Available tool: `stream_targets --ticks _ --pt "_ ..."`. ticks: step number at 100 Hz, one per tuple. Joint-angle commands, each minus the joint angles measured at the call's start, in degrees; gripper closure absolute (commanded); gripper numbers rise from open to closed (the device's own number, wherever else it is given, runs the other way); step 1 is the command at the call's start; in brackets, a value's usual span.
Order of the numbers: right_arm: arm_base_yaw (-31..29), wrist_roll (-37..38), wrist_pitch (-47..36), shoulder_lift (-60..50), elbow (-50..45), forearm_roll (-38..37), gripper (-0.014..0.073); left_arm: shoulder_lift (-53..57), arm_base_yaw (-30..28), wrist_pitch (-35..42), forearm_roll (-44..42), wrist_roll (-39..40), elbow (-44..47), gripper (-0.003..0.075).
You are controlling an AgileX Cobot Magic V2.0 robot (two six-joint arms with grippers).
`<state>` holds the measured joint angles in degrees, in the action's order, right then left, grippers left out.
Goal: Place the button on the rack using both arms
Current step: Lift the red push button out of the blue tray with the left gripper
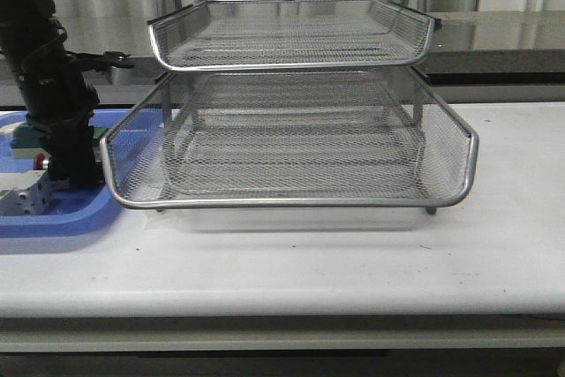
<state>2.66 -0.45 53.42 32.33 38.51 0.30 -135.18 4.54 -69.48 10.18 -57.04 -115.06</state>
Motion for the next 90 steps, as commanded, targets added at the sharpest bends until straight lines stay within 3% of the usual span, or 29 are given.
stream_targets --ticks 1,53,90 --pt "0.0 -0.1 -3.0 0.1 1.9 -0.3 0.0662 4.7 -0.1 -3.1 1.3 2.9 -3.8 0.0741" --pt "0.0 -0.1 -3.0 0.1 1.9 -0.3 0.0662 19.5 -0.2 -3.1 -0.1 10.6 -5.8 0.0741" --pt "0.0 -0.1 -3.0 0.1 1.9 -0.3 0.0662 34.5 2.5 -3.1 -1.4 15.5 5.3 0.0741"
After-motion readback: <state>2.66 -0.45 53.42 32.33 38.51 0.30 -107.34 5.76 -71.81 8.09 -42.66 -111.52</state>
